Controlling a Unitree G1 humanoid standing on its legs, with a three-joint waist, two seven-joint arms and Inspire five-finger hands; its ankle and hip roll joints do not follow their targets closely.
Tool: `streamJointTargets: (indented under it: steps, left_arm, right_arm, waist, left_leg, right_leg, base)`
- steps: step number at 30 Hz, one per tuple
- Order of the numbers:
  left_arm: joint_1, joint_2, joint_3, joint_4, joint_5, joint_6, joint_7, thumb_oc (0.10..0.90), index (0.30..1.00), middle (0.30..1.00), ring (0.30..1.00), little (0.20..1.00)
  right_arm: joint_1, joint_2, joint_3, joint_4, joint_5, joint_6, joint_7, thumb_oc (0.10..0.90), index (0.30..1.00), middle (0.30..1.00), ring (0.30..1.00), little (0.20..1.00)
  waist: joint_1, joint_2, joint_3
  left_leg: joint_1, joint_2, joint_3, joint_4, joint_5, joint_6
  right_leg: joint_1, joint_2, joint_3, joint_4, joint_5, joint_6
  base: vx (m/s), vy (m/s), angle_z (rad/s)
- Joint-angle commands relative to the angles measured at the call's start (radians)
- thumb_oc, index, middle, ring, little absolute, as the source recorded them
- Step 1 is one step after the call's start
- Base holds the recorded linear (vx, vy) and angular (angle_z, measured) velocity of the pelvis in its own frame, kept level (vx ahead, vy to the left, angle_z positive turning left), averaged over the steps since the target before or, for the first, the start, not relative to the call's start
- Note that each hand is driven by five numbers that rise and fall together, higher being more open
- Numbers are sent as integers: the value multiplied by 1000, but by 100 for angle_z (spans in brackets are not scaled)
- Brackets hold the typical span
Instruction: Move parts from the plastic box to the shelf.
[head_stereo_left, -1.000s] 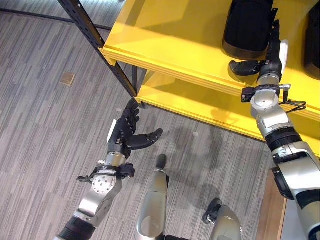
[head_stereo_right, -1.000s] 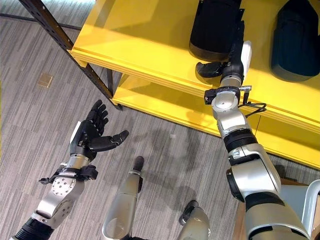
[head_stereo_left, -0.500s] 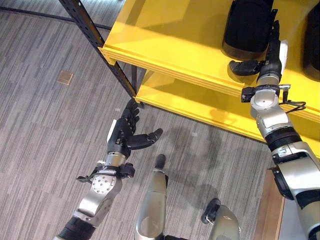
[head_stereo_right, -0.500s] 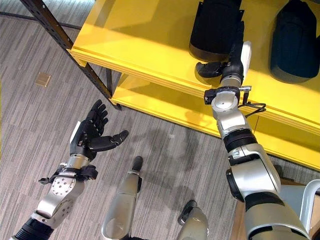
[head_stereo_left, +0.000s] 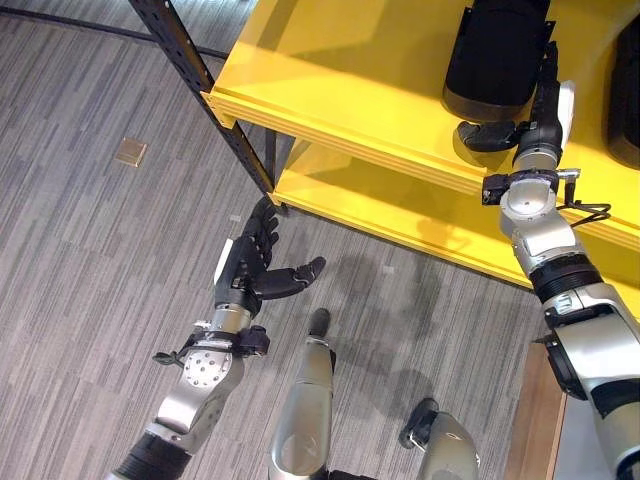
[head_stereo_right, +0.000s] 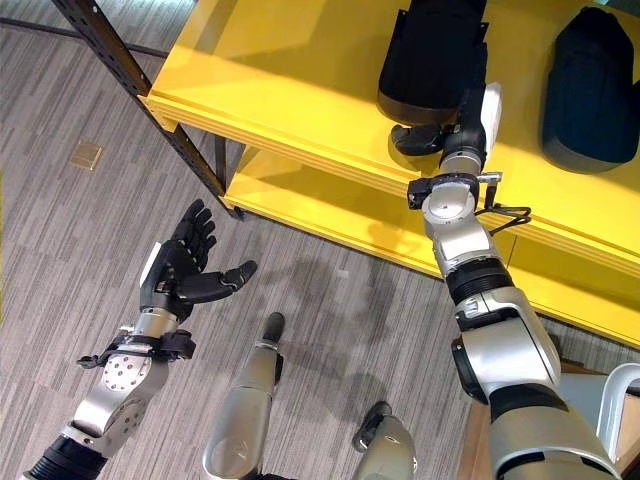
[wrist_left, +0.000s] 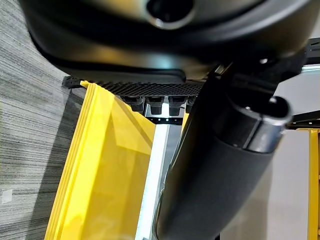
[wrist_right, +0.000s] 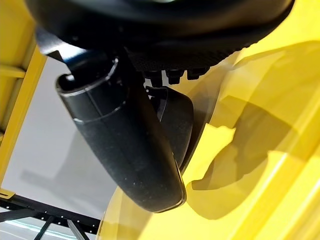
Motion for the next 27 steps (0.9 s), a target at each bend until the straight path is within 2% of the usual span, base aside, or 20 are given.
streamJointTargets:
  steps: [1,15,16,27]
  left_arm:
    - [-30,37,72,-127,5,-132,-3,900,1000,1000,1000,1000]
    - [-46,37,60,-114,0,-126,-9,900,1000,1000,1000,1000]
    - [-47,38,59,-113,1,-124,-11,900,1000,1000,1000,1000]
    - [-42,33,57,-104,9,-115,-30,900,1000,1000,1000,1000]
  right_arm:
    - [-129,-15,-21,-7,-1,-90,-30,900,1000,1000,1000,1000]
    - [-104,-54,-22,-47,-38,-74,-36,900,1000,1000,1000,1000]
    - [-102,-59,-25,-50,-40,-74,-37,900,1000,1000,1000,1000]
    - [-16,-97,-73,-140,-67,-79,-41,900,1000,1000,1000,1000]
  waist:
    - [5,-43,-52]
    - [-10,-60,-65]
    - [-12,-57,-64]
    - [-39,-71,-91]
  left_leg:
    - [-55,13,22,91,-94,48]
    - [-35,29,27,82,-88,47]
    - [-42,29,28,76,-64,54]
    - [-13,50,31,75,-64,45]
  right_leg:
    - [33,47,54,-48,56,-81]
    - [33,54,64,-48,61,-86]
    - [25,54,58,-48,76,-91]
    - [35,68,70,-41,61,-97]
  base:
    - [0,0,0]
    - [-9,0,0]
    - [-86,8,0]
    - [-18,-16,-3]
